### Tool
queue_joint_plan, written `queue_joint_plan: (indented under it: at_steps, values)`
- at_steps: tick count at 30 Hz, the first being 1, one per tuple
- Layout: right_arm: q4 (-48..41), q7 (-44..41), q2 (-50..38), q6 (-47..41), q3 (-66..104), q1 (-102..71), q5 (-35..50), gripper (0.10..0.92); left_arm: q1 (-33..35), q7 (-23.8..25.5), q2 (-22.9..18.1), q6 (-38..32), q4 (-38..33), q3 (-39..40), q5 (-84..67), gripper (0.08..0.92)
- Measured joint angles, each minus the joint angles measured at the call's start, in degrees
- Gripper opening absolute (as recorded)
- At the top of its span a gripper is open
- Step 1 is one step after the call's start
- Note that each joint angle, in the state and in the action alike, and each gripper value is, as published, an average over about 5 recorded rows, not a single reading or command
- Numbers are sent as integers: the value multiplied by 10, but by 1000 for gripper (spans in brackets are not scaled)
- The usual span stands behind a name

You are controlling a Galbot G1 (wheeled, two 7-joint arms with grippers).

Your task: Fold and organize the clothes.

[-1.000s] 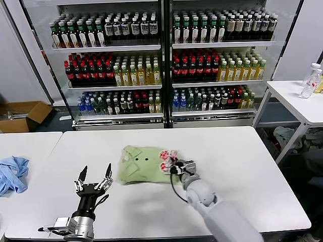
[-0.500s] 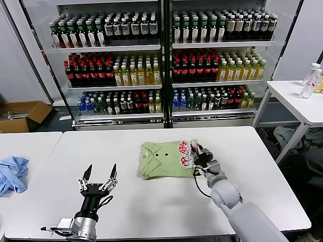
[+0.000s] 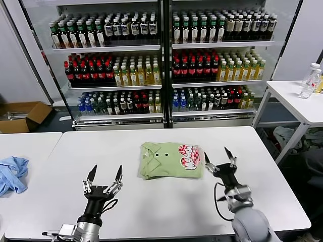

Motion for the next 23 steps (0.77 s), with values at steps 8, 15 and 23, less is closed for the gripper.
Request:
queue_joint_plan:
  at_steps: [8, 15, 23]
  values:
    - [85, 4, 16, 12, 69, -108, -2, 823, 15, 0, -11, 15, -17, 3, 3, 823]
    - [128, 4, 27, 7, 103, -163, -11, 823, 20, 5, -19, 30, -32, 3, 4, 823]
    - [144, 1, 30, -1, 112, -184, -15, 823, 31, 7, -17, 49, -46, -10, 0, 823]
